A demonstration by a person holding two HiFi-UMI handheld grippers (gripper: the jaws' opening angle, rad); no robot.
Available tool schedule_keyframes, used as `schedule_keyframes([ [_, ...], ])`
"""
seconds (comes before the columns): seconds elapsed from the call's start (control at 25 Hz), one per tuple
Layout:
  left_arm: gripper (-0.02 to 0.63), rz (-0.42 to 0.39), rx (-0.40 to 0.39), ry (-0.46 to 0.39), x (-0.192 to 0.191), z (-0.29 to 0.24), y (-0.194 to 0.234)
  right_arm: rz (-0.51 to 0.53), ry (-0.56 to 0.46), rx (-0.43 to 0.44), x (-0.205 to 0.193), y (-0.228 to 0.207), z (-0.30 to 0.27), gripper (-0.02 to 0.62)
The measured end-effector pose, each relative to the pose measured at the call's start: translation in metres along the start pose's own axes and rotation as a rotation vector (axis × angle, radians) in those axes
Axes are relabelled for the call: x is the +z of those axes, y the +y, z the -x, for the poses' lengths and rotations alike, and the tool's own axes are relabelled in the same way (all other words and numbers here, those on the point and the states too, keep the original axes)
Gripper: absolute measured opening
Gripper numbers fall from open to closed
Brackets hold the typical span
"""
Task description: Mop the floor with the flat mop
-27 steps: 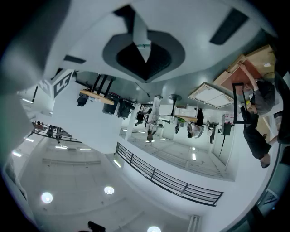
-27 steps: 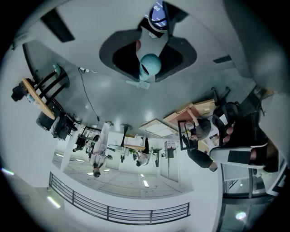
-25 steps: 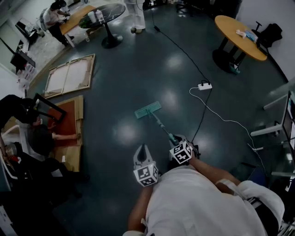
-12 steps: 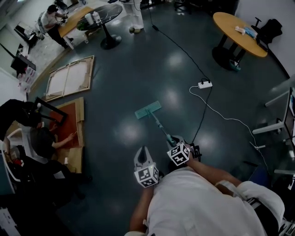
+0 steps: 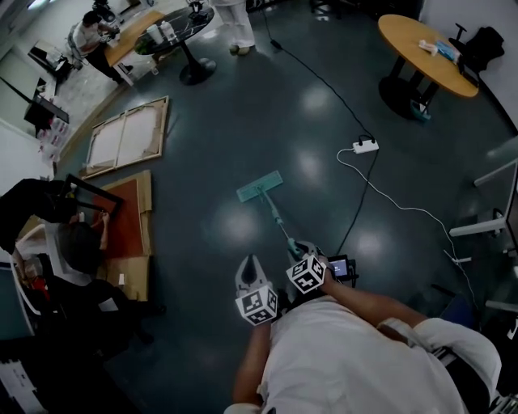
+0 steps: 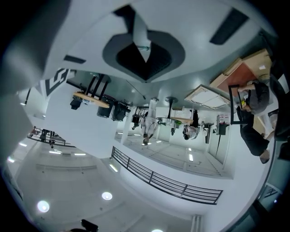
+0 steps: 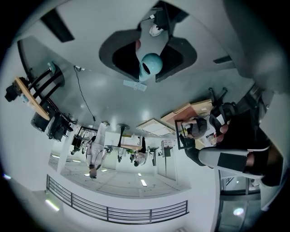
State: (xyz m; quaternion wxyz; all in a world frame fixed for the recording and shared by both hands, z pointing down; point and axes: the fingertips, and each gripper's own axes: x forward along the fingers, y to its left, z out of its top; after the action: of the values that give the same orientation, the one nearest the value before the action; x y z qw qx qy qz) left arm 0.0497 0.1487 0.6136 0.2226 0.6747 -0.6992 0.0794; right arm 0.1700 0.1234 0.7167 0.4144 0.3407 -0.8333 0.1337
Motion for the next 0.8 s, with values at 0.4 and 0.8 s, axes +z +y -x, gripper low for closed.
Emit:
schedule_keyframes([
  [0.4,0.005,-0.012,-0.050,0.012,0.026,-0.078,0.021,-0.024,-0.022,-0.021,0.062,-0.030,-0.046,0.114],
  [0.8,0.005,-0.032,-0.120,0.000,0.081,-0.174,0.079,-0.045,-0.013,-0.059,0.144,-0.056,-0.118,0.114],
])
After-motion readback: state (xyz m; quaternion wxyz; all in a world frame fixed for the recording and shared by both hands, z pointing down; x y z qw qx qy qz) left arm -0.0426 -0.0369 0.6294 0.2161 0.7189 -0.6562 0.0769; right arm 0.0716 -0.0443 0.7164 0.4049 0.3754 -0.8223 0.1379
